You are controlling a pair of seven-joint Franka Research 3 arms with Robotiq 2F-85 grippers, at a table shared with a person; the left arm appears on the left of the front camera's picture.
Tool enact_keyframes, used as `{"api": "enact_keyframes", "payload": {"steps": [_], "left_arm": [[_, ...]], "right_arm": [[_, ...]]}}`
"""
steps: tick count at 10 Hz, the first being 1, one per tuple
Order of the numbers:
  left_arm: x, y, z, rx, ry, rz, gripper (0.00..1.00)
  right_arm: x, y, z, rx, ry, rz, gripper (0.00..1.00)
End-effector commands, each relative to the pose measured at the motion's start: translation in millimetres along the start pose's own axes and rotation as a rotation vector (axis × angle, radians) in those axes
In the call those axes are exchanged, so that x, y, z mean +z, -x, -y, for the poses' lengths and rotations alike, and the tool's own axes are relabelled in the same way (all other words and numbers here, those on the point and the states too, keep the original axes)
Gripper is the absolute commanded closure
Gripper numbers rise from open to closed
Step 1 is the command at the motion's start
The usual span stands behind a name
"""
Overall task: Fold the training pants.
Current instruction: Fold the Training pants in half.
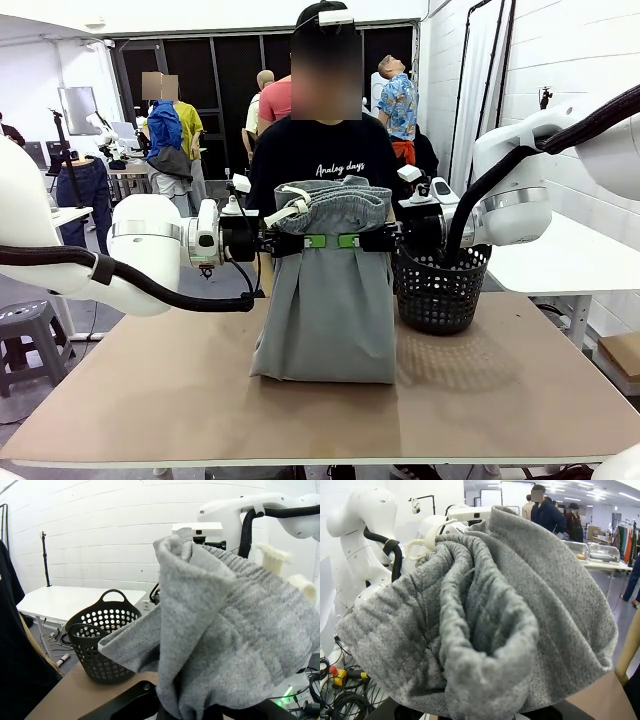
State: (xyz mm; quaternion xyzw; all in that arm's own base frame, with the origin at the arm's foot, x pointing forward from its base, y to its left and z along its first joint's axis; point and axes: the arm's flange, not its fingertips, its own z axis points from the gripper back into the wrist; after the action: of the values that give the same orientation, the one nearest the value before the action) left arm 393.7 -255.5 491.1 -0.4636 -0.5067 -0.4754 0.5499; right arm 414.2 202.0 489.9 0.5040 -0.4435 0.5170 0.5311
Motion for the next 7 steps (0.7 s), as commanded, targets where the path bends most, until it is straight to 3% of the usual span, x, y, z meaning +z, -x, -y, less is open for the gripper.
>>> {"api": "enact_keyframes", "payload": {"steps": [1,7], "left_arm": [[0.7,-1.5,-0.5,0.005,-0.003,-0.001,1.0],[0.7,-1.5,-0.5,0.005,-0.003,-0.001,1.0]], "right_arm": [[0.0,-1.0,0.3,-0.001,0.001,0.005,1.0],[0.0,-1.0,0.3,-0.001,0.001,0.005,1.0]]}}
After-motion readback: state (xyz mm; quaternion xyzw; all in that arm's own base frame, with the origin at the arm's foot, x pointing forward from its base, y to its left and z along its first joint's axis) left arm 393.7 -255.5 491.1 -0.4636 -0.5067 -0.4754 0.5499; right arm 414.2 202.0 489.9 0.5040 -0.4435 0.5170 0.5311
